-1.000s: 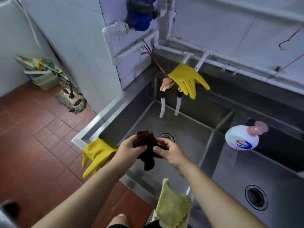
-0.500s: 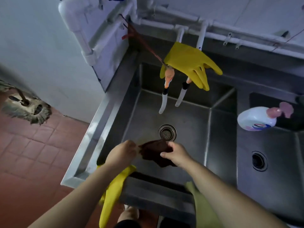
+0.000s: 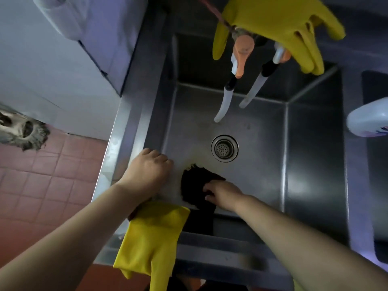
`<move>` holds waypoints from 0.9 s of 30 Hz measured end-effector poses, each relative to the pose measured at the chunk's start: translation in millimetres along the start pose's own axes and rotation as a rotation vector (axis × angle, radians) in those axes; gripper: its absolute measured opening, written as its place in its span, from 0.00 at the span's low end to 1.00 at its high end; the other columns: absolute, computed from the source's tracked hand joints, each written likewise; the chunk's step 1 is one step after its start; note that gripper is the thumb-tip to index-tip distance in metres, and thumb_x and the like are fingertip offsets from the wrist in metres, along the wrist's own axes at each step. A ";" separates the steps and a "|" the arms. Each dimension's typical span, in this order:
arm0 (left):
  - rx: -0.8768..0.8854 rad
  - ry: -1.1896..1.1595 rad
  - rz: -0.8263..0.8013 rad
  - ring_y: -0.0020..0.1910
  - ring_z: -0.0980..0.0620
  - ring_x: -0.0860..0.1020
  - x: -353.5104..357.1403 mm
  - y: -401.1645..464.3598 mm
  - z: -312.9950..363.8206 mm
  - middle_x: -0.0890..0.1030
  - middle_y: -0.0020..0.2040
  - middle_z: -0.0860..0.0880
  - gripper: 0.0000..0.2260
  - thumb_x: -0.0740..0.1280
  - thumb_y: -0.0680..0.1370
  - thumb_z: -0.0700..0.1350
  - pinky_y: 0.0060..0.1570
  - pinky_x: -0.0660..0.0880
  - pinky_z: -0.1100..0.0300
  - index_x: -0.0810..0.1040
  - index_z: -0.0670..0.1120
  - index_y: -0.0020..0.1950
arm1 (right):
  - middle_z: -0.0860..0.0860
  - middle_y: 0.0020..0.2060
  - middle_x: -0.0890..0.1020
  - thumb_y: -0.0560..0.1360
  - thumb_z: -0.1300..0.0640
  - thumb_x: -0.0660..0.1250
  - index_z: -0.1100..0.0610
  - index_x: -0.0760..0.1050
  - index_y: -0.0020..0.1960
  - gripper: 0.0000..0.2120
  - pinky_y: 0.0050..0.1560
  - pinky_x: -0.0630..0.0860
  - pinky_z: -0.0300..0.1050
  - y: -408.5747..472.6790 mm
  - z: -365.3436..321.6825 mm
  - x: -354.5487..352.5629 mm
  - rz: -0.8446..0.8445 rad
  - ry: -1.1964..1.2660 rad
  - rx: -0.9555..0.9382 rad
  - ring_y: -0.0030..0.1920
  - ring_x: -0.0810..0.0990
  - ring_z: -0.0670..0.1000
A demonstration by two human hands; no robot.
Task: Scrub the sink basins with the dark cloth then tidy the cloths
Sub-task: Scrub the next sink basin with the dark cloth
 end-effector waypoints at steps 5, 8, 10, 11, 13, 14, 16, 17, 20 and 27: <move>0.071 0.078 -0.035 0.34 0.44 0.75 7.6 18.5 -14.3 0.76 0.31 0.47 0.04 0.66 0.64 0.38 0.39 0.68 0.53 0.76 0.46 0.35 | 0.55 0.77 0.47 0.80 0.56 0.58 0.54 0.53 0.77 0.27 0.73 0.52 0.47 37.9 0.8 29.3 -0.066 -0.225 -0.160 0.76 0.48 0.56; 0.058 0.055 -0.033 0.34 0.44 0.74 8.5 26.2 -17.7 0.74 0.30 0.48 0.05 0.66 0.64 0.38 0.43 0.65 0.54 0.72 0.47 0.33 | 0.53 0.75 0.38 0.81 0.50 0.55 0.54 0.46 0.78 0.30 0.74 0.40 0.49 68.4 5.4 56.2 -0.034 -0.333 -0.275 0.74 0.35 0.54; 0.039 0.040 -0.019 0.33 0.44 0.74 10.9 26.4 -18.4 0.74 0.29 0.48 0.07 0.68 0.64 0.38 0.43 0.64 0.54 0.71 0.48 0.31 | 0.56 0.75 0.52 0.77 0.43 0.52 0.55 0.54 0.76 0.31 0.74 0.50 0.57 85.9 11.7 66.6 0.063 -0.431 -0.316 0.74 0.46 0.57; 0.029 0.030 -0.019 0.33 0.44 0.74 10.7 26.5 -18.7 0.74 0.29 0.48 0.08 0.69 0.65 0.38 0.43 0.64 0.54 0.71 0.48 0.31 | 0.56 0.74 0.60 0.75 0.41 0.51 0.54 0.57 0.75 0.32 0.72 0.53 0.58 93.1 16.2 69.1 0.101 -0.457 -0.310 0.74 0.53 0.58; 0.013 0.024 -0.009 0.33 0.43 0.75 10.2 26.8 -19.2 0.75 0.29 0.47 0.08 0.69 0.66 0.38 0.43 0.64 0.54 0.71 0.48 0.31 | 0.55 0.72 0.66 0.73 0.40 0.50 0.52 0.60 0.73 0.32 0.71 0.49 0.57 107.1 21.5 61.9 0.137 -0.483 -0.291 0.73 0.58 0.56; 0.008 0.023 -0.004 0.33 0.43 0.75 9.9 27.6 -19.8 0.75 0.29 0.47 0.08 0.69 0.67 0.38 0.44 0.65 0.54 0.72 0.48 0.32 | 0.54 0.72 0.67 0.73 0.40 0.51 0.52 0.62 0.73 0.32 0.71 0.48 0.56 114.3 22.5 54.3 0.186 -0.494 -0.297 0.73 0.58 0.55; 0.001 0.023 0.000 0.34 0.43 0.75 9.6 28.5 -19.5 0.75 0.30 0.47 0.08 0.68 0.69 0.39 0.45 0.66 0.53 0.72 0.48 0.33 | 0.55 0.71 0.68 0.73 0.40 0.51 0.52 0.65 0.72 0.31 0.71 0.49 0.57 130.0 21.3 30.8 0.272 -0.508 -0.324 0.72 0.61 0.56; -0.005 0.026 0.011 0.35 0.43 0.75 10.1 28.4 -19.6 0.75 0.30 0.47 0.08 0.68 0.70 0.40 0.45 0.67 0.53 0.72 0.48 0.33 | 0.55 0.71 0.68 0.73 0.40 0.51 0.52 0.66 0.72 0.31 0.71 0.50 0.57 138.9 21.9 18.4 0.286 -0.518 -0.330 0.72 0.63 0.58; -0.006 0.051 0.029 0.35 0.43 0.75 11.9 28.1 -19.4 0.75 0.30 0.47 0.08 0.67 0.71 0.39 0.46 0.66 0.52 0.73 0.48 0.34 | 0.57 0.73 0.64 0.75 0.39 0.51 0.53 0.60 0.75 0.32 0.72 0.47 0.57 166.4 29.5 -18.8 0.314 -0.541 -0.322 0.73 0.60 0.60; 0.006 0.045 0.015 0.35 0.43 0.73 21.4 28.4 -21.9 0.73 0.31 0.46 0.07 0.65 0.69 0.38 0.45 0.68 0.52 0.71 0.48 0.33 | 0.54 0.77 0.43 0.78 0.37 0.42 0.50 0.41 0.78 0.33 0.74 0.35 0.56 232.3 88.9 -134.8 0.522 -0.451 -0.117 0.76 0.39 0.57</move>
Point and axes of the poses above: each hand's wrist, its own y-axis towards the middle knuckle, its own x-axis out of the palm, z = x × y, the point moved 6 cm from there along y, towards the middle knuckle
